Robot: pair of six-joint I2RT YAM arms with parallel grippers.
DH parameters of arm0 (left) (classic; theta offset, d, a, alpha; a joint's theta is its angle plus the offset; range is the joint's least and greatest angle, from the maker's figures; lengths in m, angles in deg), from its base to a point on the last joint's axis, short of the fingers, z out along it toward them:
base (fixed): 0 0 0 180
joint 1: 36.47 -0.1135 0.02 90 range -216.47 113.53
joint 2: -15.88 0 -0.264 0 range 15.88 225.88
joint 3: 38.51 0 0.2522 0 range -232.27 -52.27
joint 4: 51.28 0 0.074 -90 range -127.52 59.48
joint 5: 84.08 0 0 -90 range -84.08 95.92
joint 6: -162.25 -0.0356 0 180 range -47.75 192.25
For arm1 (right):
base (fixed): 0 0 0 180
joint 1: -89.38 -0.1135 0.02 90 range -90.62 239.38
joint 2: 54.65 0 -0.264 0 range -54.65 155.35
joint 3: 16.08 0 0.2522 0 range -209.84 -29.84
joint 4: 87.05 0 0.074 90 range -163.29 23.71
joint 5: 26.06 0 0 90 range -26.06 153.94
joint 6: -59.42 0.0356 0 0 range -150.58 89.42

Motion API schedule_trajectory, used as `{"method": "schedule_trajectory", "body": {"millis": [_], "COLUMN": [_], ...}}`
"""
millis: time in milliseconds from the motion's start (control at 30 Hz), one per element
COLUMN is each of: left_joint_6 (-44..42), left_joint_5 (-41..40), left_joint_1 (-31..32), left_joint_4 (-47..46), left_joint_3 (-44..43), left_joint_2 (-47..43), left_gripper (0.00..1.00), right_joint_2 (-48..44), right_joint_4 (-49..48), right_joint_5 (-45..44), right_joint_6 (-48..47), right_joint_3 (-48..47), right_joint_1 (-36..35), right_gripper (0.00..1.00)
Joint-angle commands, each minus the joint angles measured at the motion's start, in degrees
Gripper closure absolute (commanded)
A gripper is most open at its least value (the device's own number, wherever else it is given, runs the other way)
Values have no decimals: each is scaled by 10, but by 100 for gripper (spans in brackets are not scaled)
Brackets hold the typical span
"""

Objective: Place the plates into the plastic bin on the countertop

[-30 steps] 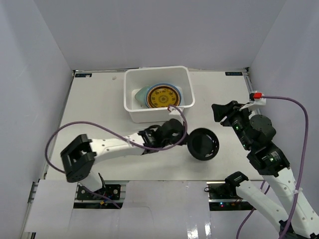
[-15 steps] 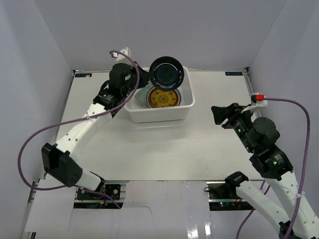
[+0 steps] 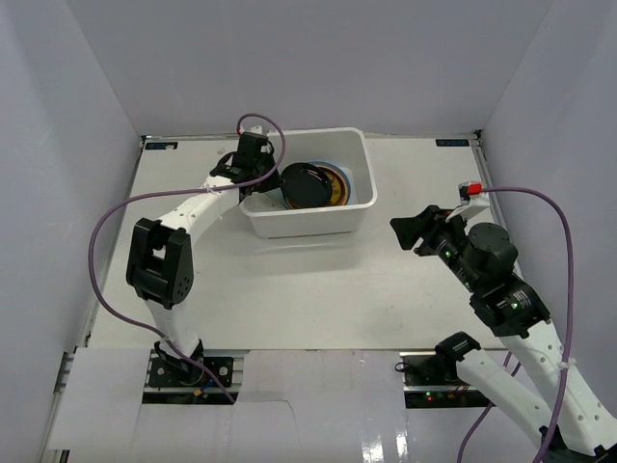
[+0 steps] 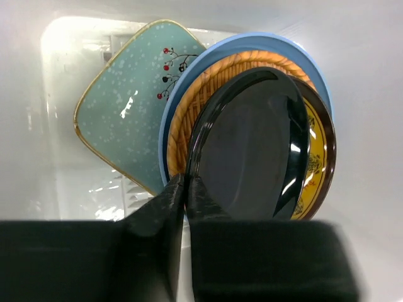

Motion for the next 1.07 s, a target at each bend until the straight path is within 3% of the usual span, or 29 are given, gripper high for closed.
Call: {"method": "schedule_trajectory", "body": {"millis": [0,33,133,200,333,433,500,633,767,867,1033], "left_joint_6": [-12,-14,-21,-33,-41,-31,-28,-45,-68,-71,-72], "left_joint_5": [5,5,9,4,4,31,77,124,102,66,34], "left_joint_1": [2,3,3,3,2,3,4,4,3,3,3], "left_joint_4": [-7,-6,-8,-8,3,2,-6,-14,13,14,29], "left_joint_3": [-18,-20,-27,-29,-31,-4,24,115,197,240,264], "left_joint_2": [-27,-38,-69,-103,-163,-243,-294,-465,-603,-706,-754], "left_gripper": [75,60,41,2,2,2,2,2,2,2,2], "right_joint_2": [6,10,16,20,24,17,13,-8,-42,-97,-142], "right_joint_4": [-44,-45,-55,-63,-60,-48,-38,-12,43,32,-2], "right_joint_5": [27,29,36,36,38,31,16,-34,-142,-182,-166], "right_joint_6": [7,7,7,8,8,1,-9,-39,-79,-88,-75], "right_joint_3": [7,7,12,13,0,-12,-33,-82,-140,-134,-81], "right_joint_1": [1,0,1,0,1,0,0,1,0,1,0], "right_gripper": [39,39,37,37,33,22,5,10,10,10,10]}}
